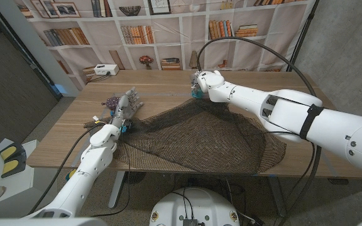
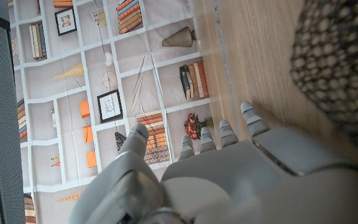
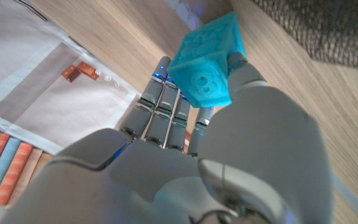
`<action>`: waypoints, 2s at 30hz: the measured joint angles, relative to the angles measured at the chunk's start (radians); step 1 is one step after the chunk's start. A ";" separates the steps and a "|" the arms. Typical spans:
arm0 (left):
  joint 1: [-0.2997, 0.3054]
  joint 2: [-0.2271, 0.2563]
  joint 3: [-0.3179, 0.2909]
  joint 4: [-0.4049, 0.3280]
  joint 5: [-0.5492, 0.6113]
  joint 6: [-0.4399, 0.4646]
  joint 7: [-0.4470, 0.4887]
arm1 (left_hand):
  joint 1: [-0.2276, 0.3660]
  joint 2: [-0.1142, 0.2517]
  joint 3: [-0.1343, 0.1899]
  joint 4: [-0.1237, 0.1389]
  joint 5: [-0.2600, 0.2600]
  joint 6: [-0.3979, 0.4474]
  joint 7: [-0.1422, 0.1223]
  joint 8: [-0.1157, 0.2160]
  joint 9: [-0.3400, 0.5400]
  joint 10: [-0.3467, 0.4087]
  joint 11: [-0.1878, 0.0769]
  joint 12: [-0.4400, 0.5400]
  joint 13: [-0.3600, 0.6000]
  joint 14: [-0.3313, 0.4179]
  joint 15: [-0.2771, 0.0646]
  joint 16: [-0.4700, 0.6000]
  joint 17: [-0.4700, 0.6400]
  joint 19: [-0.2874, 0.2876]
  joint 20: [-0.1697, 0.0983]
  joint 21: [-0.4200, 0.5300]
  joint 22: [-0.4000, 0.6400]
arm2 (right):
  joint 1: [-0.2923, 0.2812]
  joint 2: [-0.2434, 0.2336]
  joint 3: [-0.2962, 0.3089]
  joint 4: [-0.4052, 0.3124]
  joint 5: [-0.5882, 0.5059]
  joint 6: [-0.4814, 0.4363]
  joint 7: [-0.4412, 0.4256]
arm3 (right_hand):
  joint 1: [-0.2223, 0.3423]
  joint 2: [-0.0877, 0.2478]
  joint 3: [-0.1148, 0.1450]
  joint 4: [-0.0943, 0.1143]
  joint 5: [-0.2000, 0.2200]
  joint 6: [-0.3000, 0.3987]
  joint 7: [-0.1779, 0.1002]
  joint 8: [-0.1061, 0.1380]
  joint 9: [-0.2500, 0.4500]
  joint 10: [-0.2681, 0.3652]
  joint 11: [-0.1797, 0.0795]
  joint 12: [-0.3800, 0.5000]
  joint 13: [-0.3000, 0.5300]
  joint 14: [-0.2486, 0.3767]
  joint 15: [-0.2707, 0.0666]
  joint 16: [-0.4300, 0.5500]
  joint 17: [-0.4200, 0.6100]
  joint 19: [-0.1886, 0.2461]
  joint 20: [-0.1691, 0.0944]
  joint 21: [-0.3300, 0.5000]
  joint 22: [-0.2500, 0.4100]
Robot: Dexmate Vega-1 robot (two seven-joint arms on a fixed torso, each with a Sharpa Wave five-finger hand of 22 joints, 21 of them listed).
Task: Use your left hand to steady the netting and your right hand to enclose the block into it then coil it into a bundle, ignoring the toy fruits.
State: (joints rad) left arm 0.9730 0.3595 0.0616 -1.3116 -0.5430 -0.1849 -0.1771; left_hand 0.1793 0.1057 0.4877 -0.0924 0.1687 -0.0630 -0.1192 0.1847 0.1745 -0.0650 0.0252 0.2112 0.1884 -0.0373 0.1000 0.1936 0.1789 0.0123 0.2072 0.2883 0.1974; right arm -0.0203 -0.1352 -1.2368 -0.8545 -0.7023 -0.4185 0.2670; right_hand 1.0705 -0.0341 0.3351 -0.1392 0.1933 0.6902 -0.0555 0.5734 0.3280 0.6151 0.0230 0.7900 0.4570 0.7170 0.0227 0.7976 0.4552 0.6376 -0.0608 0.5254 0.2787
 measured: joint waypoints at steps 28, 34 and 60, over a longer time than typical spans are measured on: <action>-0.025 0.004 0.024 -0.006 0.015 0.018 -0.008 | 0.000 0.000 0.004 0.004 0.000 0.000 0.000 0.000 0.000 0.000 0.000 0.000 0.005 0.002 0.002 0.000 0.000 0.000 0.000 -0.004 0.006 | -0.188 -0.268 0.251 -0.603 -0.102 -0.133 0.153 | 0.015 -0.015 0.004 0.013 -0.006 0.016 0.005 0.023 0.000 0.025 0.000 0.000 -0.005 0.001 -0.001 0.049 0.000 -0.052 0.013 0.035 0.012; -0.035 0.006 0.034 -0.010 0.022 0.028 -0.014 | 0.000 0.000 0.004 0.004 0.000 0.000 0.000 0.000 0.000 0.000 0.000 0.000 0.005 0.003 0.004 0.000 0.000 0.000 0.000 -0.004 0.006 | -0.263 -0.339 0.308 -0.766 -0.127 -0.144 0.176 | 0.016 -0.016 0.000 0.017 -0.006 0.021 0.000 0.023 0.000 0.029 -0.004 -0.001 -0.008 0.001 -0.001 0.058 0.001 -0.052 0.013 0.044 0.012; -0.034 0.010 0.071 -0.067 0.044 0.063 -0.006 | 0.000 0.000 0.004 0.004 0.000 0.000 0.000 0.000 0.000 0.000 0.000 0.000 0.005 0.005 0.005 0.000 0.000 0.000 0.000 -0.004 0.005 | -0.500 -0.492 0.464 -1.128 -0.230 -0.168 0.280 | 0.019 -0.019 -0.004 0.021 -0.008 0.032 0.000 0.018 0.007 0.039 -0.007 -0.005 -0.019 0.014 0.011 0.061 0.001 -0.079 0.022 0.075 0.009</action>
State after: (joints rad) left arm 0.9393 0.3692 0.1321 -1.3785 -0.4992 -0.1216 -0.1835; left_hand 0.1793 0.1058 0.4919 -0.0882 0.1687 -0.0629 -0.1193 0.1847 0.1745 -0.0651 0.0251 0.2112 0.1932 -0.0319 0.1054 0.1936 0.1788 0.0122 0.2071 0.2847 0.2028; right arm -0.5200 -0.6273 -0.7726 -1.9822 -0.9324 -0.5868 0.5469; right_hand 1.0900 -0.0535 0.3312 -0.1181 0.1857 0.7223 -0.0554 0.5912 0.3347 0.6542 0.0161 0.7851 0.4377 0.7311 0.0340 0.8582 0.4558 0.5584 -0.0387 0.6001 0.2877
